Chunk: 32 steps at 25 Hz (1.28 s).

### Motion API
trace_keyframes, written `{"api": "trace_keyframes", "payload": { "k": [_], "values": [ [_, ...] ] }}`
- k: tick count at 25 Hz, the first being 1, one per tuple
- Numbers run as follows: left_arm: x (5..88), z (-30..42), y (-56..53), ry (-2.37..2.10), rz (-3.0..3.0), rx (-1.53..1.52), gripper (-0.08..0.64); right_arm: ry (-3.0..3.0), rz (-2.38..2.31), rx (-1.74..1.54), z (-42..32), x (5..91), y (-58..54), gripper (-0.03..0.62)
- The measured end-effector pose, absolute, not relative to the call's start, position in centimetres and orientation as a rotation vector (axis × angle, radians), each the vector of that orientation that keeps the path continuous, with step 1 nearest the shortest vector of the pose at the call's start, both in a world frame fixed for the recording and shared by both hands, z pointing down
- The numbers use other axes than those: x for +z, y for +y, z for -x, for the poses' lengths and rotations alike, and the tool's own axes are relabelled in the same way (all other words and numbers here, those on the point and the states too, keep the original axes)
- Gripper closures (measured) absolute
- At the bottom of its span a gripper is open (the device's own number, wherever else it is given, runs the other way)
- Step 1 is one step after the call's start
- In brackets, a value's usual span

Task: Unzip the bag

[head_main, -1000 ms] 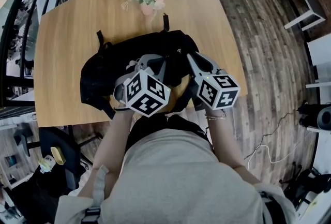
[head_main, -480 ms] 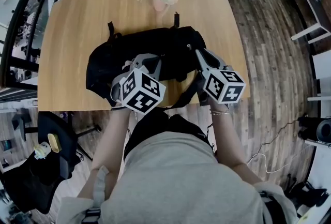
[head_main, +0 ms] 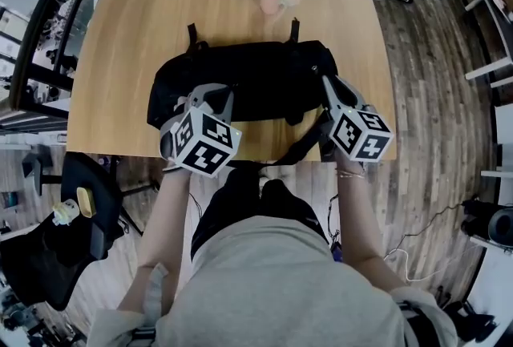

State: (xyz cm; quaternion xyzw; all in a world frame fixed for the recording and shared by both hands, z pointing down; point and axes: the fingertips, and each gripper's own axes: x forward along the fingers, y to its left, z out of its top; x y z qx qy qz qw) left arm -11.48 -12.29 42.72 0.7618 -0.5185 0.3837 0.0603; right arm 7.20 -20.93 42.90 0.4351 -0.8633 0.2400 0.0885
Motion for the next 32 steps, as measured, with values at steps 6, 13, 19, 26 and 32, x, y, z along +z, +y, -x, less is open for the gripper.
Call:
{"api": "trace_keyframes", "payload": {
  "k": [6, 13, 19, 26, 32],
  "values": [
    [42.2, 13.5, -11.4, -1.603, -2.288, 1.097, 0.541, -2.553, -1.349, 0.698, -7.0, 43.0, -21.0, 0.504],
    [42.0, 13.5, -10.9, -1.553, -2.360, 1.077, 0.541, -2.509, -1.411, 0.225, -6.6, 38.9, -19.6, 0.457],
    [41.5, 13.8, -10.9, -1.522, -2.431, 1.058, 0.541, -2.546, -1.001, -0.122, 0.9, 37.1, -16.6, 0.448],
    [41.3, 14.0, -11.1, -1.478, -2.490, 1.028, 0.541, -2.508, -0.563, -0.309, 10.1, 38.2, -13.6, 0.419],
    [41.3, 14.1, -11.3, -1.439, -2.539, 1.001, 0.541, -2.369, -0.335, -0.421, 13.0, 40.7, -12.6, 0.397]
  ]
}}
